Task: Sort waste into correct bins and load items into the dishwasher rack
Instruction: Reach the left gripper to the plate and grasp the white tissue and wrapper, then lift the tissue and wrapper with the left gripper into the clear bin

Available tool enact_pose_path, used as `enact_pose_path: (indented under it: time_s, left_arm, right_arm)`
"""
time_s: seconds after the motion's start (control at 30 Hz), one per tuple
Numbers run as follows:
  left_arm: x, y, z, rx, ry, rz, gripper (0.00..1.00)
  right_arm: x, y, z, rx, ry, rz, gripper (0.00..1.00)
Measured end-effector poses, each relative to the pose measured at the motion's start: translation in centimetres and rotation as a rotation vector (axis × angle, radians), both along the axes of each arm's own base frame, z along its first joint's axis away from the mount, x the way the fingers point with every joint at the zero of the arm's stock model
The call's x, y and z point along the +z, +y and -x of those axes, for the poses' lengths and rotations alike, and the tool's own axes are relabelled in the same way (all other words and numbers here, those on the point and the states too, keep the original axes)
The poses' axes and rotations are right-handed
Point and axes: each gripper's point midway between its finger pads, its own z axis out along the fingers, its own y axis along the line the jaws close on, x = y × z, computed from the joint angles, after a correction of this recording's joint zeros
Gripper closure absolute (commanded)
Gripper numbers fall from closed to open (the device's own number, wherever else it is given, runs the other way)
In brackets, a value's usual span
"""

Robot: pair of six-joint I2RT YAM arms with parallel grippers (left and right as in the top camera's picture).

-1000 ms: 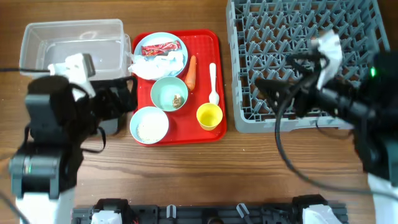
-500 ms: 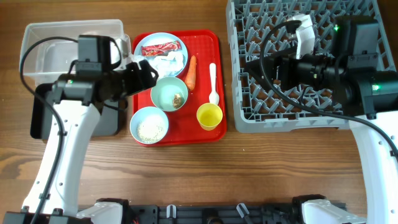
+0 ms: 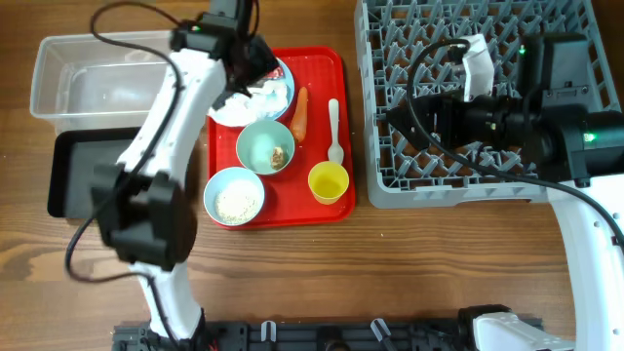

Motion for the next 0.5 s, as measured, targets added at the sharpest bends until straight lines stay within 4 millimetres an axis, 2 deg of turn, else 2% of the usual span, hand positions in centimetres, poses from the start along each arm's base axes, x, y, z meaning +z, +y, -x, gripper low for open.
enact_pose_path:
  time_s: [0.07, 0.13, 0.37, 0.5]
  left_arm:
    - [-3.0, -0.4, 0.0, 0.029, 0.060, -0.002, 0.00]
    - [-4.5, -1.1, -0.3, 0.034, 0.076, -0.001, 0.01]
    - [-8.4, -1.9, -2.7, 0.045, 0.047, -0.009, 0.00]
    - [-9.7, -1.8, -3.9, 0.057, 0.017, -0.024, 0.00]
  right_arm:
    - [-0.1, -0.1, 0.0, -0.005, 0.004, 0.006, 0.00]
    - [-0.3, -0.2, 0.1, -0.008, 0.010, 0.012, 0.00]
    - [-1.4, -1.2, 0.5, -0.049, 0.055, 0.071, 0.00]
    - [-1.8, -1.7, 0.5, -0.066, 0.062, 0.096, 0.00]
